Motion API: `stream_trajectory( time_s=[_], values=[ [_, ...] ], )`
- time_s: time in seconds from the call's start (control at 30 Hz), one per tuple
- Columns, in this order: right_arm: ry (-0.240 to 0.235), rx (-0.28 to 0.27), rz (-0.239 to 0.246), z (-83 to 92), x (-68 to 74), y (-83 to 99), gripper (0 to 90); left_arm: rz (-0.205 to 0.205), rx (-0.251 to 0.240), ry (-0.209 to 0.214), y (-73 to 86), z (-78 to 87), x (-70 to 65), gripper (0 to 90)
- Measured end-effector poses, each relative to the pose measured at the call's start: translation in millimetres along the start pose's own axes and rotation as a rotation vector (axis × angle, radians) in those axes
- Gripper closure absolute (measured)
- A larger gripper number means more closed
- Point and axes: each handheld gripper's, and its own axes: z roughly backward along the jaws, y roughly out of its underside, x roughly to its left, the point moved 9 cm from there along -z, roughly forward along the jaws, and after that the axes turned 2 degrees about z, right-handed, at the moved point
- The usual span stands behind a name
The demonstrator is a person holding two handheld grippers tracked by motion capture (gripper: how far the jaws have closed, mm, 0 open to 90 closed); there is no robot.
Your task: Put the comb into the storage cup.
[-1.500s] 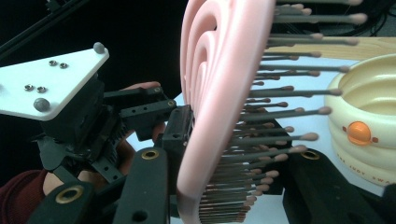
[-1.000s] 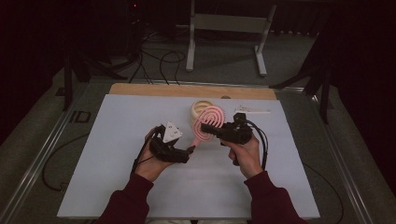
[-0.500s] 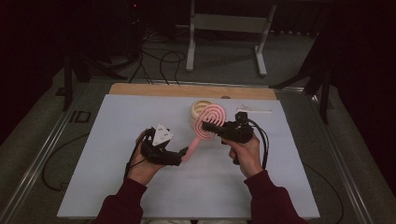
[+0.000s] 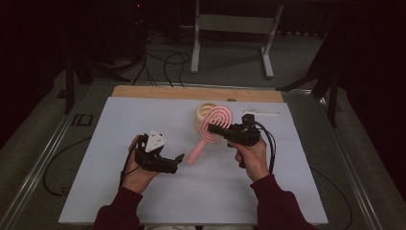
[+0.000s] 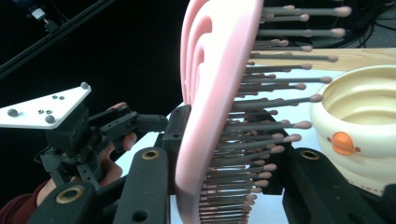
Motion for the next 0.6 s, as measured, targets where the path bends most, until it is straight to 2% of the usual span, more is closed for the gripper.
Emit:
stream_trajectory(
  time_s=[0.2,0.6],
  values=[
    [0.010,-0.010,-0.002,1.0,-3.2,-1.7,63.8,0.029,-0.011,-0.018,8.7,4.3,9.1,0.0],
    [0.029,-0.026,0.003,4.3,-6.2,-7.1,63.8,0.049,-0.016,-0.046,27.3,16.9,21.3,0.0]
  ],
)
